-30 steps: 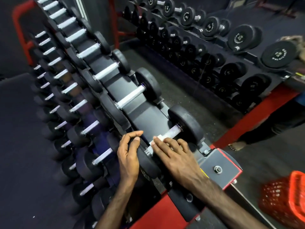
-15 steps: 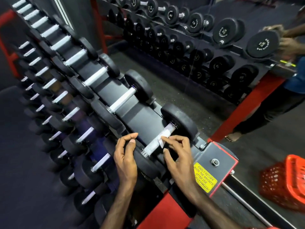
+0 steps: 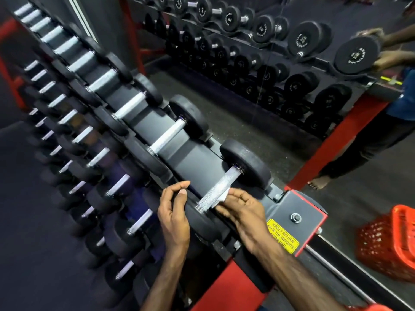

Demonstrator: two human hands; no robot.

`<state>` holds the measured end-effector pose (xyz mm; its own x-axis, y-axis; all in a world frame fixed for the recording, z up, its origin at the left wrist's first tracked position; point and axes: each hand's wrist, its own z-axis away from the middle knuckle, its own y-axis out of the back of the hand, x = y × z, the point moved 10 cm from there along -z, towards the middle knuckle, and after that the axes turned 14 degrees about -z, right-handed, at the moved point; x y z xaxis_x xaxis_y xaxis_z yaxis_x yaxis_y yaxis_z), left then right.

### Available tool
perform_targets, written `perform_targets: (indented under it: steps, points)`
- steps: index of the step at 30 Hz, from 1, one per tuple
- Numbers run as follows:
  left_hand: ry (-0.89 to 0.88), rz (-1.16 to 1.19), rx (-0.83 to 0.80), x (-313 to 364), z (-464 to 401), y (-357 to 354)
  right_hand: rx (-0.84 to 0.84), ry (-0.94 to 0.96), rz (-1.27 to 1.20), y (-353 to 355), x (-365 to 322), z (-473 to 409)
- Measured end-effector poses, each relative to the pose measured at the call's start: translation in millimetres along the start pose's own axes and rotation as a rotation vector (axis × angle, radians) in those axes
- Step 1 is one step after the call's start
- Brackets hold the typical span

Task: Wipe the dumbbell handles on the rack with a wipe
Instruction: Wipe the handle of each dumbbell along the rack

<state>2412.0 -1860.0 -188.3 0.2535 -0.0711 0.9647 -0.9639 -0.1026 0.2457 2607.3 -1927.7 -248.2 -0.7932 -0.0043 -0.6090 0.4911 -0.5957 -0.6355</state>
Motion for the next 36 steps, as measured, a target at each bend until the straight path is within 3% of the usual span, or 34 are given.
perform_targets:
  steps: [3, 7, 11, 15, 19, 24, 27, 32, 36]
  points:
    - [0.008, -0.007, -0.002, -1, 0, -2, 0.008, 0.062, -0.023, 0, -17, -8]
    - [-0.003, 0.005, 0.006, -2, 0, 0, -0.051, -0.06, 0.072, -8, 5, 8]
    - [-0.001, -0.01, 0.003, -2, -1, -2, 0.023, 0.035, -0.031, -8, -25, -10]
    - [0.0, -0.009, 0.002, -4, -1, -1, -0.055, -0.162, -0.018, -20, 12, 4]
    - [0.002, -0.032, 0.008, -2, 0, 1, -0.026, -0.154, -0.247, -20, 2, -12]
    - [-0.011, -0.028, 0.01, 2, -2, 0, -0.078, -0.234, -0.158, -27, 15, -7]
    - [-0.003, -0.04, 0.006, 1, -2, 0, -0.033, -0.174, -0.261, -27, -5, -23]
    - [0.001, -0.029, 0.015, 1, 0, 0, -0.112, -0.256, -0.087, -30, 12, -18]
    - [0.018, -0.019, 0.015, 0, -1, -1, -0.025, -0.145, -0.166, -21, -14, -27]
